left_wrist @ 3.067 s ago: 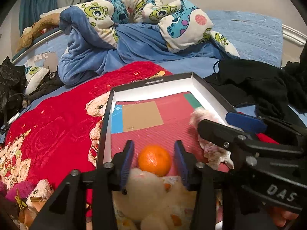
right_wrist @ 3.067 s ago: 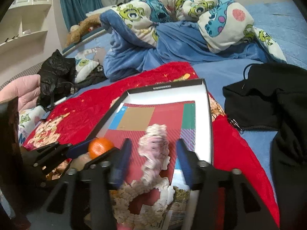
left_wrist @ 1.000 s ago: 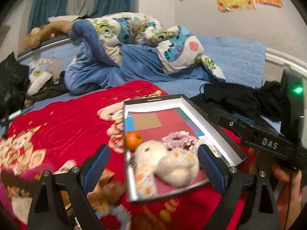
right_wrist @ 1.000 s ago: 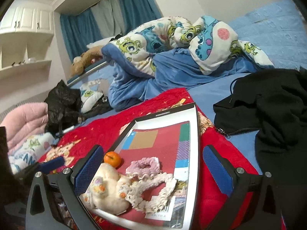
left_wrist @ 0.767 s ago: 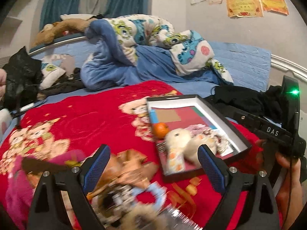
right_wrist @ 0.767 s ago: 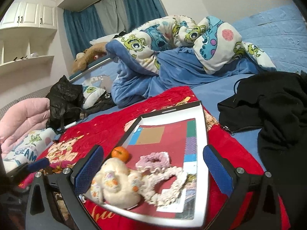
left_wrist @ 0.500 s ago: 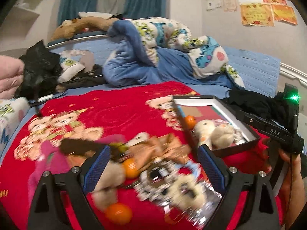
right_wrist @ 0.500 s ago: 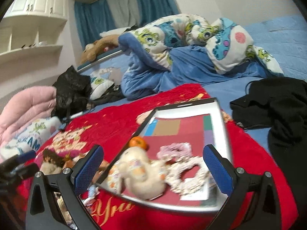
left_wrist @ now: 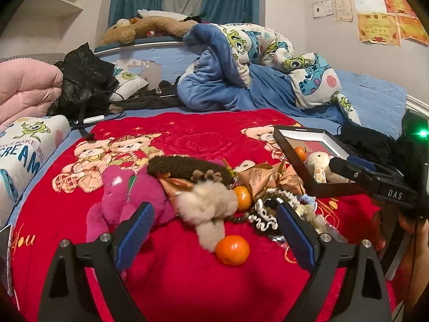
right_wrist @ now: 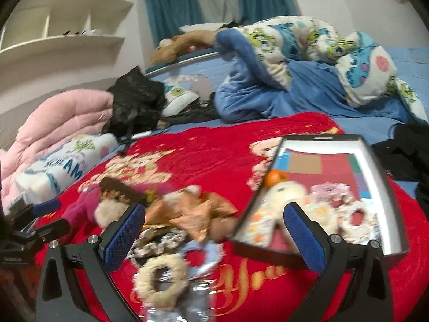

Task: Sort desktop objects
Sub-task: 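Withdraw both tools from the box back toward the pile of items, then grasp a mandarin orange with the left tool while the right tool grasps the cream lace scrunchie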

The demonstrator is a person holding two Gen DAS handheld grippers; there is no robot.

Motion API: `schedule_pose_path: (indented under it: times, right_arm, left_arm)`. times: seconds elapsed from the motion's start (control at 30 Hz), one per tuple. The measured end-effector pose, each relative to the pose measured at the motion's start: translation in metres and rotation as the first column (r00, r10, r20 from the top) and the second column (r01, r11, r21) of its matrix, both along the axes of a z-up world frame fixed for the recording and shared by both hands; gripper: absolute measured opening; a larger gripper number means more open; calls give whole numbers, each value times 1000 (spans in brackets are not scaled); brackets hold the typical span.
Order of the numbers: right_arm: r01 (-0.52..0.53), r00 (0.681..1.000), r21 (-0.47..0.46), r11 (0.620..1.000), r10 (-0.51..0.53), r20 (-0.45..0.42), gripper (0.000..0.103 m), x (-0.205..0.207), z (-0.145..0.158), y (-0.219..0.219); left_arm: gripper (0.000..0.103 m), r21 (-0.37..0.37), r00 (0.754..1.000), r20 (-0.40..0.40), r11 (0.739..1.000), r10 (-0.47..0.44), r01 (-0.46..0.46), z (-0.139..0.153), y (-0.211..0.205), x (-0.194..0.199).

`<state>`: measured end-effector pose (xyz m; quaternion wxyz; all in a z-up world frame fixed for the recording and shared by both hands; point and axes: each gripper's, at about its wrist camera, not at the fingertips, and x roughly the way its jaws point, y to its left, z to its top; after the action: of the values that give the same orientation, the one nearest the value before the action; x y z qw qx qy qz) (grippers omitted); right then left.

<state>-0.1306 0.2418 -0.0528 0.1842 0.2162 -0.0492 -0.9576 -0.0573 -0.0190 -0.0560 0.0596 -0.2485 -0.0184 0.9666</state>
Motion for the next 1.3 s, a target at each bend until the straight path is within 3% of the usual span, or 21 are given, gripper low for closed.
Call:
schedule_pose_path:
  times: [0.23, 0.33, 0.87, 1.13, 1.23, 1.3]
  right_arm:
    - [-35, 999, 32, 999, 33, 39, 103, 12, -17, -25]
    - [-22, 998, 40, 999, 19, 53, 103, 14, -21, -24]
    - [-75, 983, -57, 996, 84, 161, 103, 17, -49, -20]
    - [-52, 976, -133, 990, 78, 202, 103, 13, -62, -9]
    - [-46, 978, -133, 990, 72, 195, 98, 15, -62, -9]
    - [-50, 978, -122, 991, 73, 193, 88, 15, -61, -11]
  left_arm:
    - [93, -23, 999, 30, 999, 23, -23, -15, 3, 3]
    - [93, 19, 998, 59, 999, 27, -29, -22, 4, -1]
    - [93, 17, 986, 166, 1000, 19, -22, -57, 26, -31]
    - [93, 23, 971, 224, 996, 81, -88, -77, 21, -44]
    - [93, 13, 969, 227, 995, 93, -98, -79, 22, -46]
    - [93, 10, 969, 231, 995, 91, -95, -80, 22, -46]
